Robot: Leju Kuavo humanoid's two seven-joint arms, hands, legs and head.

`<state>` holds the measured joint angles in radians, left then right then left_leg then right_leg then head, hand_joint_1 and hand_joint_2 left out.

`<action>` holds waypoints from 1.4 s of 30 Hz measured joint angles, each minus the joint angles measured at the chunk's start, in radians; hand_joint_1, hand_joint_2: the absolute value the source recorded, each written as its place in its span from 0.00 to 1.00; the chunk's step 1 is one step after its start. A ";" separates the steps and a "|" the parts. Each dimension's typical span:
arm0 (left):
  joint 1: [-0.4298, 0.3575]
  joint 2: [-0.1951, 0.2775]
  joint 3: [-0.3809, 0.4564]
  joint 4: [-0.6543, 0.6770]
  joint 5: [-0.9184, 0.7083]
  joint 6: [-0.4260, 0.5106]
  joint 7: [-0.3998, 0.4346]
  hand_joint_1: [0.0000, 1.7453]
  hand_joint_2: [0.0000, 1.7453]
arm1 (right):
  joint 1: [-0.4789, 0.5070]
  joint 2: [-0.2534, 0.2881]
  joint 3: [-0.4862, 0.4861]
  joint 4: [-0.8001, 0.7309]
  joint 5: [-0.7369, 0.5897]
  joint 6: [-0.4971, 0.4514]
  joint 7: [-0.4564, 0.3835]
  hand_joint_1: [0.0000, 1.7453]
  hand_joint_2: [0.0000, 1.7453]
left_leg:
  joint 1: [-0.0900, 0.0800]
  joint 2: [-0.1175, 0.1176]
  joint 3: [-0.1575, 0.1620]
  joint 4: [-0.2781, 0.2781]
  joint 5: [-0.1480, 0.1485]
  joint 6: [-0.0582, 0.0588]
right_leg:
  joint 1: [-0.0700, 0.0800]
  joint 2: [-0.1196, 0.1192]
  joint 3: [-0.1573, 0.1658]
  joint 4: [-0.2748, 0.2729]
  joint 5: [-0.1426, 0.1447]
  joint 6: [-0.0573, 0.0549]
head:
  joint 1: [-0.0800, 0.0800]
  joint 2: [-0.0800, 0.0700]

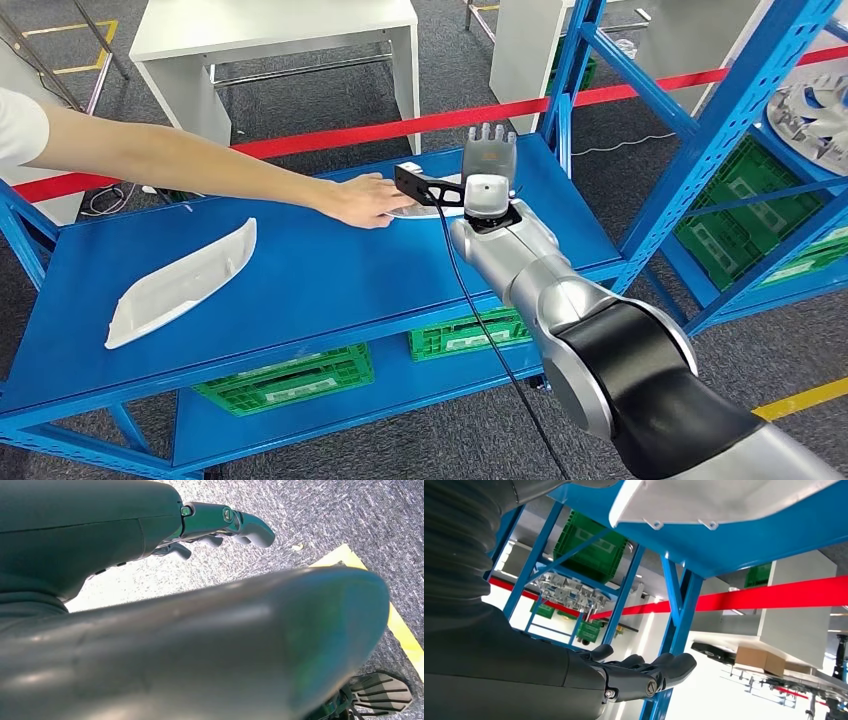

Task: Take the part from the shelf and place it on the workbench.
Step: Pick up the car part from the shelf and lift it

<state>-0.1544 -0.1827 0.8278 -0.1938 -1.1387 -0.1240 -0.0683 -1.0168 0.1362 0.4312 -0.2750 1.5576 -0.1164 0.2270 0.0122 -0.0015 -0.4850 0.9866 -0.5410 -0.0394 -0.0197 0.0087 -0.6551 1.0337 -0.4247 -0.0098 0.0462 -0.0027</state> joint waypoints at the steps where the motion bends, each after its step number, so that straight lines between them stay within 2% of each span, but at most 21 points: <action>1: 0.000 0.000 0.000 0.000 0.000 0.000 0.000 0.00 0.00 | 0.001 0.000 0.000 0.000 0.000 0.000 0.000 0.00 1.00 | 0.000 0.000 0.000 0.000 0.000 0.000 | 0.000 0.000 0.000 0.000 0.000 0.000 | 0.000 0.000; 13: 0.000 0.000 0.000 0.000 0.001 0.000 0.000 0.00 0.00 | 0.005 0.000 -0.020 0.000 -0.024 -0.001 -0.008 0.00 1.00 | 0.000 0.000 0.000 0.000 0.000 0.000 | 0.000 0.000 0.000 0.000 0.000 0.000 | 0.000 0.000; 25: -0.001 0.000 0.000 0.000 0.002 0.000 0.000 0.00 0.00 | 0.006 0.000 -0.105 0.000 -0.118 0.039 -0.015 0.00 1.00 | 0.000 0.000 0.000 0.000 0.000 0.000 | 0.000 0.000 0.000 0.000 0.000 0.000 | 0.000 0.000; 42: -0.001 0.000 0.000 0.000 0.004 0.000 0.002 0.00 0.00 | 0.012 0.002 -0.147 0.000 -0.135 0.055 -0.025 0.00 1.00 | 0.000 0.000 -0.001 0.000 0.000 0.000 | 0.000 0.000 0.000 0.000 0.000 0.000 | 0.000 0.000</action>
<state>-0.1559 -0.1827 0.8278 -0.1938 -1.1344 -0.1240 -0.0661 -1.0050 0.1384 0.2842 -0.2751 1.4226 -0.0614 0.2020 0.0122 -0.0017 -0.4860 0.9866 -0.5410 -0.0394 -0.0199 0.0086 -0.6550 1.0338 -0.4247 -0.0098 0.0462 -0.0027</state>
